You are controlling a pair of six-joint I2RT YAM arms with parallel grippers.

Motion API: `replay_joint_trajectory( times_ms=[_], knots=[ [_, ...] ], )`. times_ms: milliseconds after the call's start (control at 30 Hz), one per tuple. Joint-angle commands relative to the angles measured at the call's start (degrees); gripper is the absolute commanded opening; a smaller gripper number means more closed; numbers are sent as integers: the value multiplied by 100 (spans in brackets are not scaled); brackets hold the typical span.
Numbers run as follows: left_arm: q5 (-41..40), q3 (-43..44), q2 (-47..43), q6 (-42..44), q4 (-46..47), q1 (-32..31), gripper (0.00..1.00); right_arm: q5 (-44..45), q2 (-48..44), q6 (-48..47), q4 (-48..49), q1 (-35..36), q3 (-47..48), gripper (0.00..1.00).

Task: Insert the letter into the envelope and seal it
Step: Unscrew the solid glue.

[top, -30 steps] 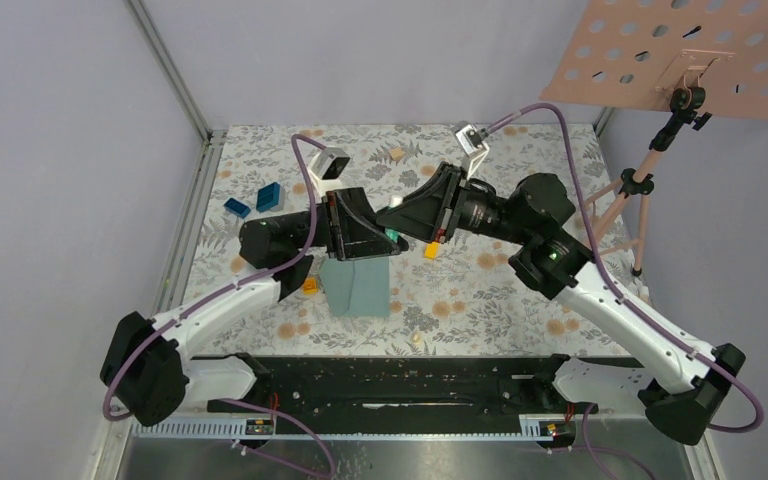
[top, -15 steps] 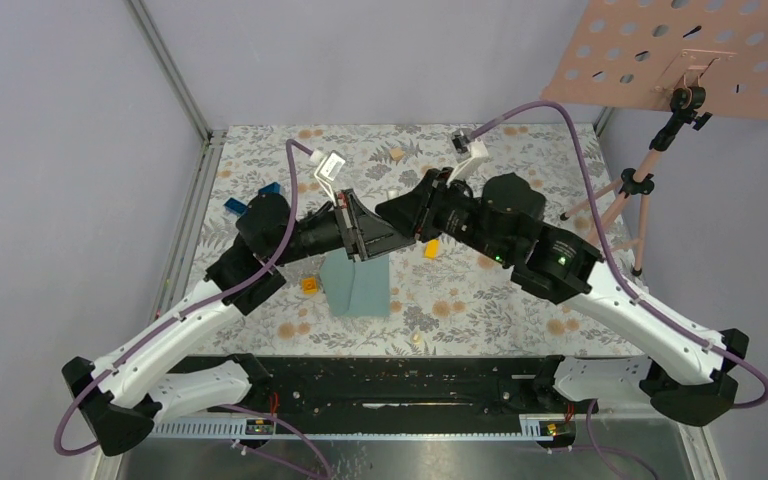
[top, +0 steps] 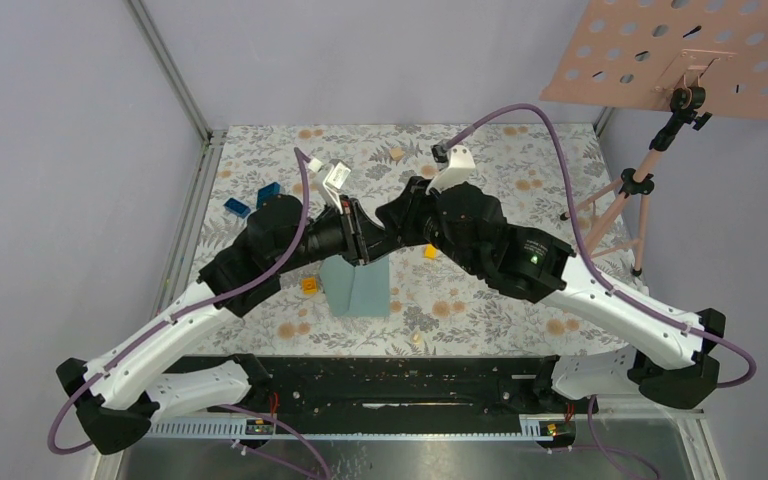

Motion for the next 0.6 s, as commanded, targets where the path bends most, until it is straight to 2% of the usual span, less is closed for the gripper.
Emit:
replay_joint_trajectory(
  times_ms=[0, 33, 67, 133, 167, 233, 300, 367, 567],
  knots=[
    [-256, 312, -170, 272, 355, 112, 3, -117, -96, -637, -243, 149, -218, 0],
    [171, 343, -167, 351, 378, 194, 30, -351, -214, -774, 28, 151, -388, 0],
    [528, 408, -162, 419, 335, 347, 49, -626, -389, -931, 289, 134, -586, 0],
    [1488, 503, -189, 604, 313, 614, 74, -1311, -751, -1247, 865, 48, -977, 0],
    [2112, 535, -215, 671, 330, 752, 81, -1712, -934, -1329, 991, -66, -1100, 0],
    [3253, 515, -308, 713, 519, 952, 85, -2804, -1231, -1323, 1170, -458, -1306, 0],
    [3757, 400, -459, 620, 706, 1064, 87, -4036, -1533, -1189, 1608, -879, -1580, 0],
    [4103, 138, -617, 275, 1273, 1159, 88, -4941, -1755, -1022, 2064, -1185, -1835, 0],
    [4990, -825, -502, -2252, 5093, 1188, 80, -6197, -1733, -32, 3855, -1424, -2287, 0]
  ],
)
